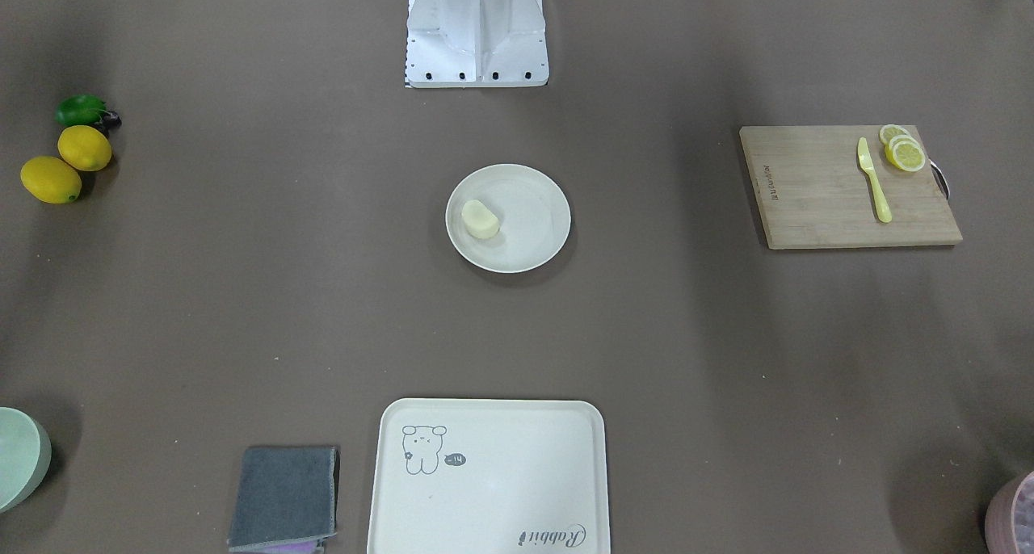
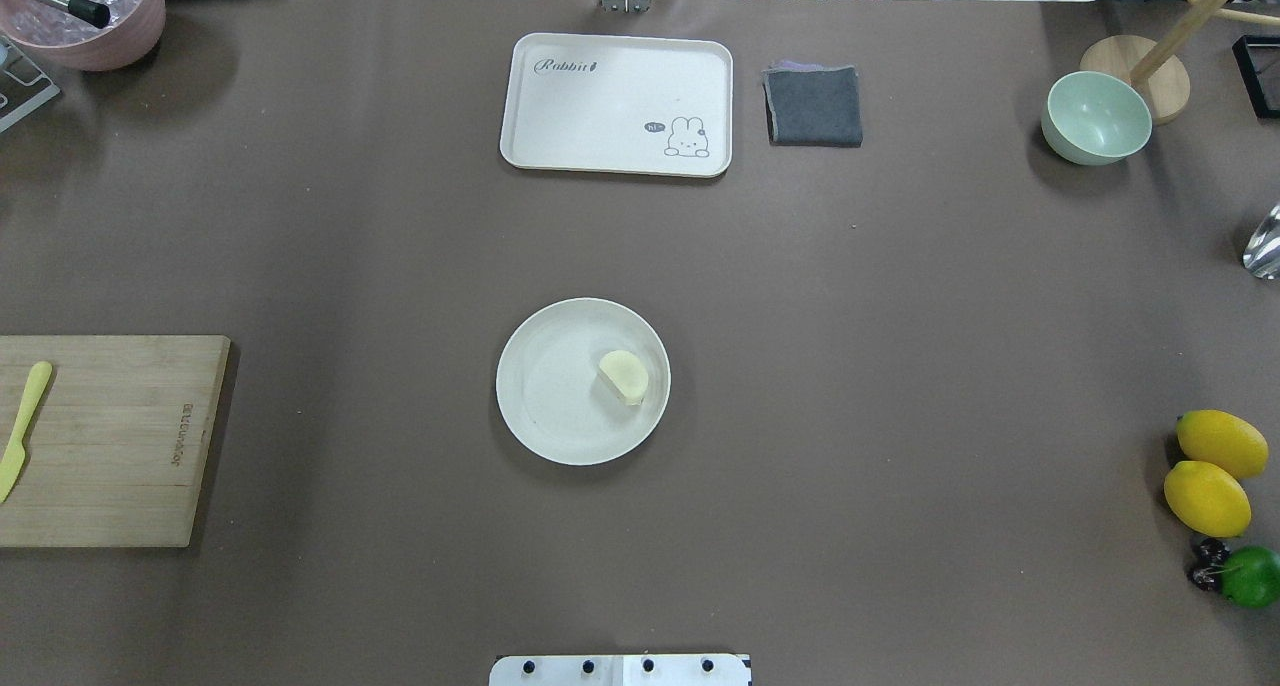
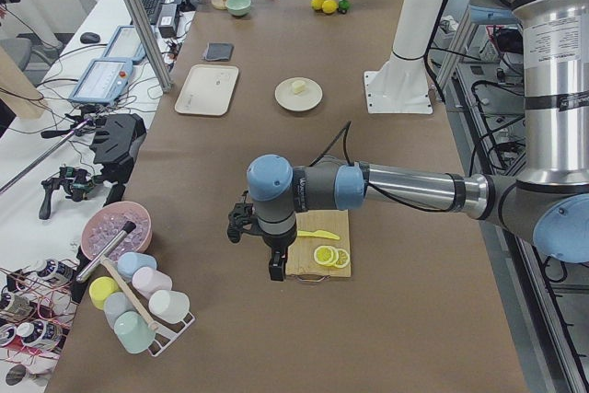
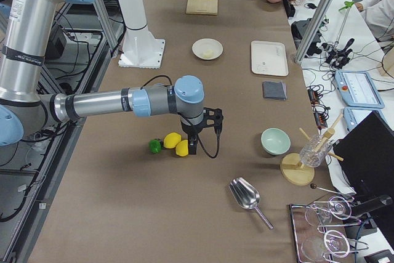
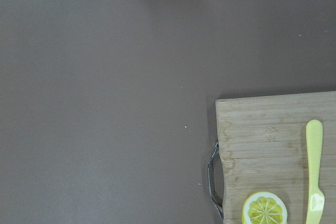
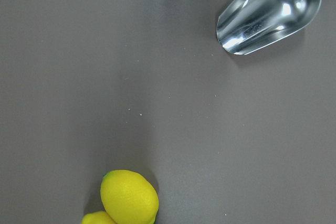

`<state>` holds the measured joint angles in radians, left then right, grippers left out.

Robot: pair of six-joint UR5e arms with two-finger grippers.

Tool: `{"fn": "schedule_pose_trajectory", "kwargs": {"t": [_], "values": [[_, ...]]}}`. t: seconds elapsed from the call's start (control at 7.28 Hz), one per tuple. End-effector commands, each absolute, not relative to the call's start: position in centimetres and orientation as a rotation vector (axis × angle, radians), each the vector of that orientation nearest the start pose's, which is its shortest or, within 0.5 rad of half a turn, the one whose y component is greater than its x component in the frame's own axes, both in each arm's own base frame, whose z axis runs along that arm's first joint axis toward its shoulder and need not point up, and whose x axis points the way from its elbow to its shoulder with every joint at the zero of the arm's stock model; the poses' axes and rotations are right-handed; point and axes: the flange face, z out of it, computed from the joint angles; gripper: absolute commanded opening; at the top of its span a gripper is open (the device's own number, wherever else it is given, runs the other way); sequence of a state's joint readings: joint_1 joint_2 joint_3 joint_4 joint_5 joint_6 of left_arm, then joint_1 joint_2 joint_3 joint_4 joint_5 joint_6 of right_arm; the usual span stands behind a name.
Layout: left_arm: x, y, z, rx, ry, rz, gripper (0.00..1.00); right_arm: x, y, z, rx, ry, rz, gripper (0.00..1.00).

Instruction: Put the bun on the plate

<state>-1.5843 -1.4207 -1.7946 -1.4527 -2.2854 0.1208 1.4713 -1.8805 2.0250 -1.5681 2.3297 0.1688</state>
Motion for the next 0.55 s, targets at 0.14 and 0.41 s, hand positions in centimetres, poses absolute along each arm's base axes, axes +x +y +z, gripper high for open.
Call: {"fn": "schedule_pose_trajectory", "kwargs": {"t": [0.14, 0.41], "values": [[-7.5, -42.5, 63.9, 0.034, 0.716, 0.091, 0.98, 3.8, -36.4, 59.2, 0.002, -0.754, 0.052, 1.0], [-7.6, -42.7, 63.2, 0.049, 0.715, 0.097, 0.98, 5.3, -36.0, 61.8, -0.031, -0.749, 0.11, 1.0]]}}
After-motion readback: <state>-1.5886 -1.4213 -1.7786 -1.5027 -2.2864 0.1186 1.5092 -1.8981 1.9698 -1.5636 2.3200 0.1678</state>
